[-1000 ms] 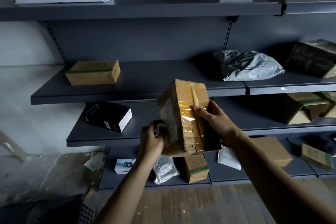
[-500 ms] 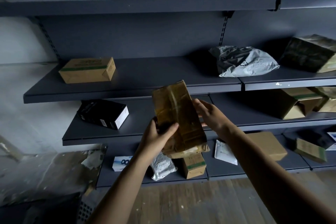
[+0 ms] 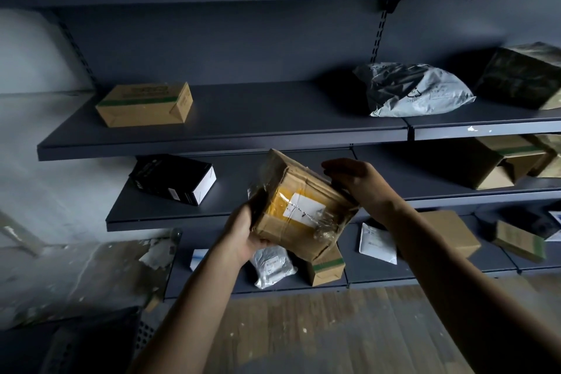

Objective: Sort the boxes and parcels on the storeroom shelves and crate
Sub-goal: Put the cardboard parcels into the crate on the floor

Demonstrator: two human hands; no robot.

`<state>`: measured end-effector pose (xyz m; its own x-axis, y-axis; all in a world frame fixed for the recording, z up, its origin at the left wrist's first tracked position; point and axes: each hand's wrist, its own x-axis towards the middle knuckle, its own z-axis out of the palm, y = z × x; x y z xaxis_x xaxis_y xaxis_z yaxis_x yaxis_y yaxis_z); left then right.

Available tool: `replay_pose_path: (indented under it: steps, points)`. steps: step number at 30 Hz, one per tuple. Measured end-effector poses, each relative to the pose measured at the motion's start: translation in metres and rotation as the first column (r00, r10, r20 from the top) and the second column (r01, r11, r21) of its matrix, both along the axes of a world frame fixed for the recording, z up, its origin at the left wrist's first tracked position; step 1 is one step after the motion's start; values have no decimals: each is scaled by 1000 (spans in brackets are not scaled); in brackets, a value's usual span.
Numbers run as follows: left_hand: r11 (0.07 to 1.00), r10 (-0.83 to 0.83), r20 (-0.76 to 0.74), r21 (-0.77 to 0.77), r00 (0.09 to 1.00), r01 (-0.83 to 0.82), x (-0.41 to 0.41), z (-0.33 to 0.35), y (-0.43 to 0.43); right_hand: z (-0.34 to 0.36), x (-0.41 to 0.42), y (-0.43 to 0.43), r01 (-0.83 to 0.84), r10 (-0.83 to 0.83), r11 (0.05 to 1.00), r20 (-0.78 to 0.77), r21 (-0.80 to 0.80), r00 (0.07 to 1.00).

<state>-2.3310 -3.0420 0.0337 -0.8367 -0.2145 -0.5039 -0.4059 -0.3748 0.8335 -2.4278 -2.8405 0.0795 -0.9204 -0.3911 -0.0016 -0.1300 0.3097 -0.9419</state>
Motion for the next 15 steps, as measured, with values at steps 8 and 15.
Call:
replay_pose_path:
  steps: [8, 15]
  points:
    - [995, 55, 3, 82, 998, -55, -4, 3, -2, 1, -8, -3, 158, -82, 974, 392, -165, 916]
    - [994, 6, -70, 113, 998, 2, -5, -6, -10, -5, -7, -2, -4, 178, 954, 556, -299, 812]
